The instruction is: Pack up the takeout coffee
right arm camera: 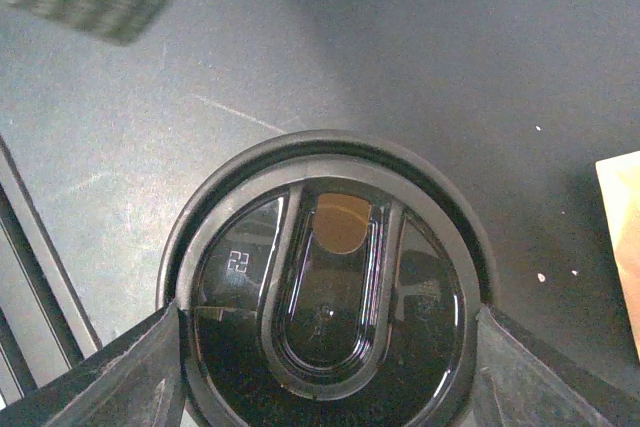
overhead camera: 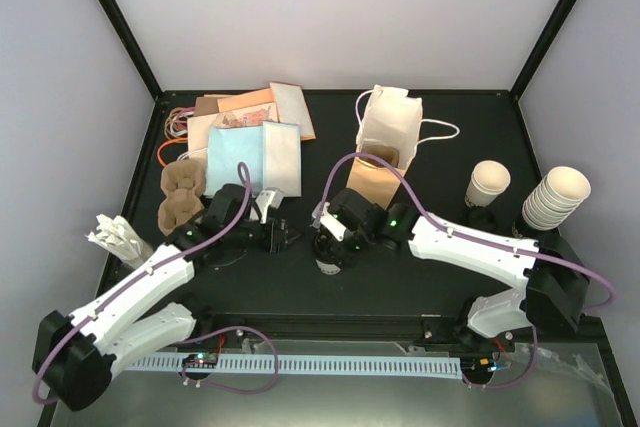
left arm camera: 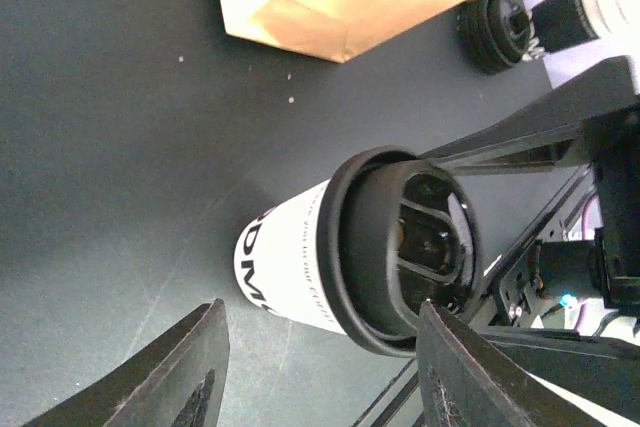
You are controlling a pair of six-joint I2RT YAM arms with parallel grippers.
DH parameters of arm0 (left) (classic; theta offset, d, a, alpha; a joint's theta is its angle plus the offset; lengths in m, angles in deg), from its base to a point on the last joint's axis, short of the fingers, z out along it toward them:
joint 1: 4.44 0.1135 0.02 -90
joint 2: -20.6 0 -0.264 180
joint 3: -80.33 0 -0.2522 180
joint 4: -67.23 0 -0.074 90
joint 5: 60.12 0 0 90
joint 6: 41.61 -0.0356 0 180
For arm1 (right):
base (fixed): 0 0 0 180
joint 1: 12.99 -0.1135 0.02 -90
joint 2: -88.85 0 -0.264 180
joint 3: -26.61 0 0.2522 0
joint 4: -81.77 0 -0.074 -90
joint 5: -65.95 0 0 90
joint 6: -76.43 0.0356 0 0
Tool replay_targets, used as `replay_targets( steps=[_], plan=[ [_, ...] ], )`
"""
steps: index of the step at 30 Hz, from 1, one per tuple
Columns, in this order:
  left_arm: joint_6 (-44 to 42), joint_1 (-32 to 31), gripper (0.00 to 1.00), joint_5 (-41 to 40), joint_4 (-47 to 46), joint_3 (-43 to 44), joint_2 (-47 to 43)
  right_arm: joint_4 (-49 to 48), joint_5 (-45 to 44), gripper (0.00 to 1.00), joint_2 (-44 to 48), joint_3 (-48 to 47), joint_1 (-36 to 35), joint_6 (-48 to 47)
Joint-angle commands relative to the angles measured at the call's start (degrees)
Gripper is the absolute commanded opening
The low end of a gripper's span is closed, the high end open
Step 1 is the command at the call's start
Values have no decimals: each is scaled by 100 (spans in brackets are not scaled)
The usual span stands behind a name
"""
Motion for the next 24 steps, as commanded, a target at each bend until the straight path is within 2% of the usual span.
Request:
replay_targets(
  steps=[1,6,14,22,23,24],
  plan=[
    [-61,10,54,-337,89,51,-381,106,-354,66,-216,-356,-76,716],
    [-168,5,55,-310,132,109,-428,112,-728,67,-229,-351,-163,677],
    [-324,5,55,-353,252,200,-338,286,-774,70,-403,-498,-254,501],
    [-456,10,55,-369,400,289,-272,343,-905,91,-450,-655,-329,454],
    [-465,6,55,-365,429,301,-258,345,-911,98,-448,-665,-333,452],
    [-489,7,55,-368,454,315,-246,350,-908,100,-447,-678,-334,452]
  ],
)
